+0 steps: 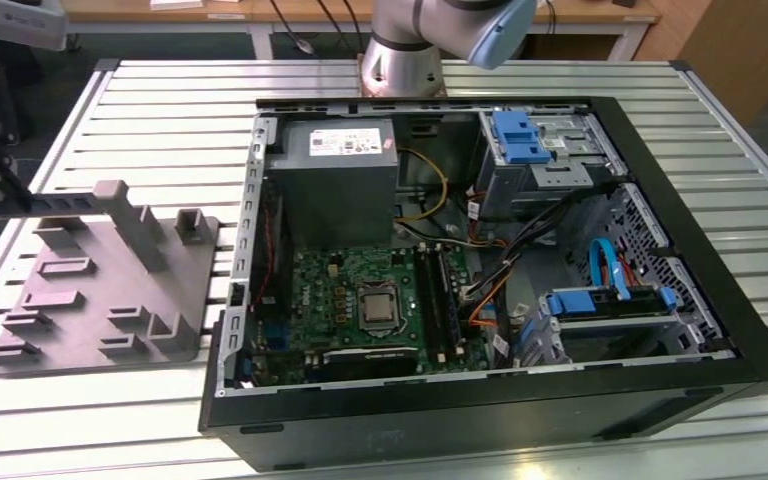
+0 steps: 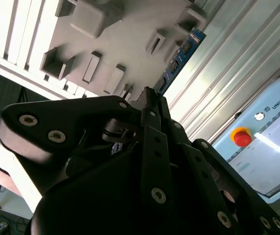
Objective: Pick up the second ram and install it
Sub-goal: 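Pick up the second ram and move it above second insertion slot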
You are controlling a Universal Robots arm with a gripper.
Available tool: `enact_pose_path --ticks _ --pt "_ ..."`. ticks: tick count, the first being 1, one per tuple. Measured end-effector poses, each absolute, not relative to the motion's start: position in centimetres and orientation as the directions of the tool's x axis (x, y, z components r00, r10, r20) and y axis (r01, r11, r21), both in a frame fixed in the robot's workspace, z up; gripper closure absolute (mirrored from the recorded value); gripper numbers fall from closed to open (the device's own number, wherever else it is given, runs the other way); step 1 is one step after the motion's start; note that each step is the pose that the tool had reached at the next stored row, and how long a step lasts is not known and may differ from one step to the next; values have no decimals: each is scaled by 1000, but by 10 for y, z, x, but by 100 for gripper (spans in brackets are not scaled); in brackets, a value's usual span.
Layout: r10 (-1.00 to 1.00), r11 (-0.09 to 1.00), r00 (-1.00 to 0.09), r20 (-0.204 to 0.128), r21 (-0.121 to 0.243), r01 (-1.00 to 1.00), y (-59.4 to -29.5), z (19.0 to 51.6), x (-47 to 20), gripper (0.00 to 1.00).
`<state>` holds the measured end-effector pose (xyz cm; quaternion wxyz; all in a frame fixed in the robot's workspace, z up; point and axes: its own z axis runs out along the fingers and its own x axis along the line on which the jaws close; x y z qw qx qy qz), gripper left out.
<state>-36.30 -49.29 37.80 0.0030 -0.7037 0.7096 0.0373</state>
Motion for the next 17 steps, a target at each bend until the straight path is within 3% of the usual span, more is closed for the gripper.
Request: enact_pose_path --ticks 17 --pt "-998 7 -10 -57 49 -999 -493 378 -317 86"
